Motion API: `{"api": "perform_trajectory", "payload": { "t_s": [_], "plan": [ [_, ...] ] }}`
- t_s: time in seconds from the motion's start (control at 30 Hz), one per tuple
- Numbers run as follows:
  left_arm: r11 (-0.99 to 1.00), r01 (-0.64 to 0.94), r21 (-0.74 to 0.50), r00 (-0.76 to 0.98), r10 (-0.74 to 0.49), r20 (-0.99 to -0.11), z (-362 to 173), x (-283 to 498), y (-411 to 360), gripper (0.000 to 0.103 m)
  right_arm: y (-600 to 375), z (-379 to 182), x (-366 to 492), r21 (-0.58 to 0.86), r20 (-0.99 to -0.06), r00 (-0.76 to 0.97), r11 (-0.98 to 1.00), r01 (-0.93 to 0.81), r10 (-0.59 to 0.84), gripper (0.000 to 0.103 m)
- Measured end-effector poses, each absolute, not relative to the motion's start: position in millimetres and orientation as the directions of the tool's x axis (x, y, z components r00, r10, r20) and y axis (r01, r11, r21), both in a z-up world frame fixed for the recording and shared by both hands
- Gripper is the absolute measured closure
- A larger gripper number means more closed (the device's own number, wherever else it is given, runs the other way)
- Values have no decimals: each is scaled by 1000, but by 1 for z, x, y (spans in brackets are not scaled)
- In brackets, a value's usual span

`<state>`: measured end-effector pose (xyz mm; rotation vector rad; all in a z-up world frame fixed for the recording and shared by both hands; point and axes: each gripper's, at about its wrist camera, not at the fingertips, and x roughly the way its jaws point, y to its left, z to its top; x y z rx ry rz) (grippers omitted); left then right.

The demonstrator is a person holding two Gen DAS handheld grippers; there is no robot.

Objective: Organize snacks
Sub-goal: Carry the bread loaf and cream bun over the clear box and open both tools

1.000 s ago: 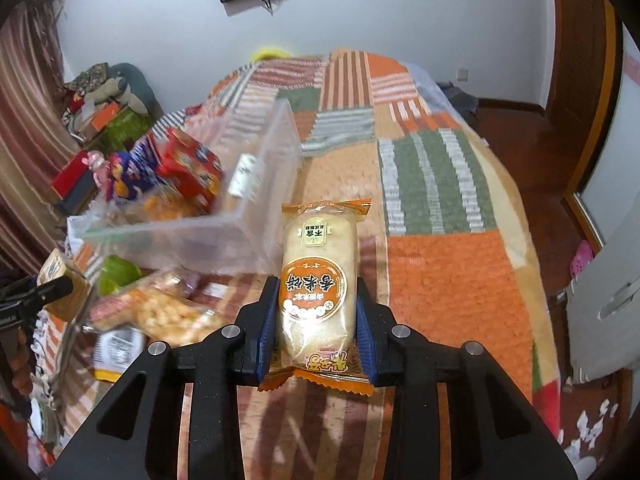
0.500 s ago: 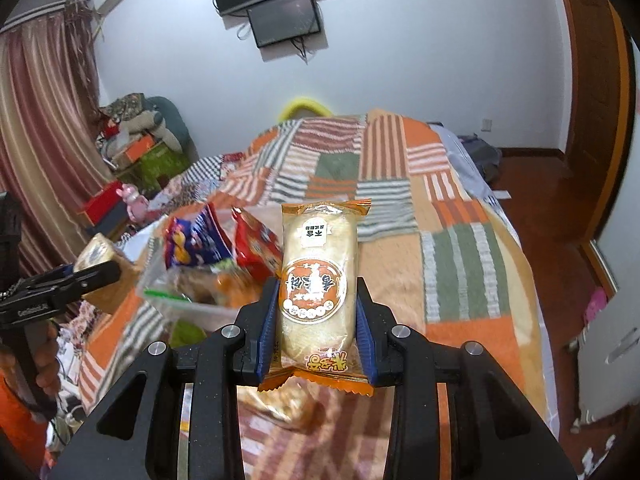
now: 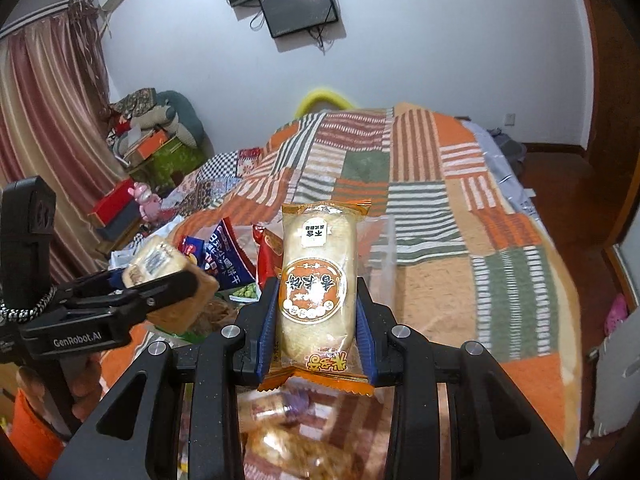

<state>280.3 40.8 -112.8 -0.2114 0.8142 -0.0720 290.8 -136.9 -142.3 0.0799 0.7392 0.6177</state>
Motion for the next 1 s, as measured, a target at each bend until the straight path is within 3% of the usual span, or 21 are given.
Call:
{"api": "perform_trajectory", "payload": {
  "t_s": [0.57,1.0],
  "plan": [
    [982,-49,-182,646,-108,-755,-136,304,44,21,-109,-166,312,220,-690,515,825,-520,508,70],
    [981,-38,-192,707,-109,-699,-97,267,50,13,-133,-142,280,225,-642,561,828,-513,522,42]
  ]
}}
